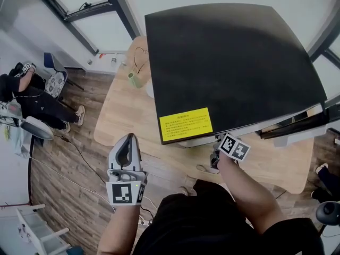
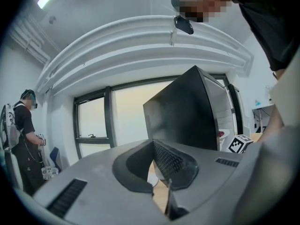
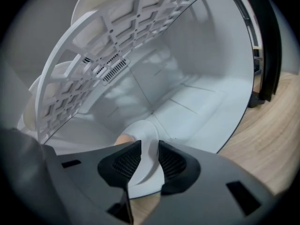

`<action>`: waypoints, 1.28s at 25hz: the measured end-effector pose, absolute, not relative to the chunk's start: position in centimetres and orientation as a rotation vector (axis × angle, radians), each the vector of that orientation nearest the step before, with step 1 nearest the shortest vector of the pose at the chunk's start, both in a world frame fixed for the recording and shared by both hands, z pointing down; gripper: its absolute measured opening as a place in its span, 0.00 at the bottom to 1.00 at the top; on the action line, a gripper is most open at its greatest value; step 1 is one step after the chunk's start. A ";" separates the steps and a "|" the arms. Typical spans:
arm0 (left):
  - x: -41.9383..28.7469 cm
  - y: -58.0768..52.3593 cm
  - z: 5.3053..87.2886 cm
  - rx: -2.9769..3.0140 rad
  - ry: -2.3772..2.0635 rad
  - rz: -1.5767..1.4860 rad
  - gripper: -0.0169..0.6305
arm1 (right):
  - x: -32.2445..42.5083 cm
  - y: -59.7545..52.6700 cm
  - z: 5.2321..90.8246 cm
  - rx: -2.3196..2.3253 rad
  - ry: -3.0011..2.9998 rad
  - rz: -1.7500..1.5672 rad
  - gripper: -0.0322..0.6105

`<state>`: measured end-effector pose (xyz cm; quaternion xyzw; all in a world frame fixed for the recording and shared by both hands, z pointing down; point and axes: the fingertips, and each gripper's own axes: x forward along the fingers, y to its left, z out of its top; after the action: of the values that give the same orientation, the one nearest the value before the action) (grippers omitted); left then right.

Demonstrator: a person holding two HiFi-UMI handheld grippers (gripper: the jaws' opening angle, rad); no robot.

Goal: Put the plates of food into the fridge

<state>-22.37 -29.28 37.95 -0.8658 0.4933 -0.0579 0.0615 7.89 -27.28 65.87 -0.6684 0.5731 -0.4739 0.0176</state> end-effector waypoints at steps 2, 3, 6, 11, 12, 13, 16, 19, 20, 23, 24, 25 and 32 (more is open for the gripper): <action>-22.2 -29.2 37.9 -2.627 1.481 -0.171 0.03 | 8.0 -27.1 65.5 -2.079 1.781 -1.453 0.23; -22.1 -29.1 37.9 -2.632 1.474 -0.169 0.03 | 8.1 -27.0 65.3 -2.082 1.780 -1.441 0.23; -21.8 -28.8 37.9 -2.647 1.450 -0.156 0.03 | 8.5 -26.7 64.4 -2.099 1.775 -1.394 0.23; -21.1 -28.2 37.9 -2.680 1.407 -0.137 0.03 | 9.4 -25.6 62.4 -2.140 1.777 -1.295 0.23; -20.8 -28.0 37.9 -2.690 1.396 -0.135 0.03 | 9.5 -25.3 61.9 -2.151 1.781 -1.270 0.23; -20.5 -27.9 38.0 -2.700 1.384 -0.137 0.03 | 9.8 -25.0 61.3 -2.160 1.788 -1.244 0.23; -19.6 -27.3 38.4 -2.730 1.351 -0.145 0.03 | 10.5 -23.9 59.7 -2.171 1.826 -1.169 0.23; -18.6 -26.5 38.3 -2.755 1.297 -0.107 0.03 | 11.2 -22.5 58.1 -2.195 1.887 -1.081 0.23; -18.3 -26.2 38.3 -2.762 1.284 -0.098 0.03 | 11.4 -22.0 57.5 -2.207 1.911 -1.046 0.23; -17.8 -25.4 38.2 -2.783 1.254 -0.081 0.03 | 12.2 -20.4 55.5 -2.247 1.974 -0.940 0.23; -17.7 -25.1 38.2 -2.790 1.247 -0.079 0.03 | 12.4 -19.8 54.9 -2.258 1.991 -0.906 0.23; -17.6 -24.8 38.4 -2.798 1.243 -0.079 0.03 | 12.5 -19.3 54.2 -2.266 2.007 -0.873 0.22; -16.9 -22.9 39.0 -2.836 1.196 -0.080 0.03 | 12.4 -16.3 49.1 -2.286 2.158 -0.598 0.13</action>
<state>-16.90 -22.91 38.98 -0.9206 0.3882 -0.0260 0.0315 12.39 -16.26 49.09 -0.7141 0.6740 -0.1868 -0.0292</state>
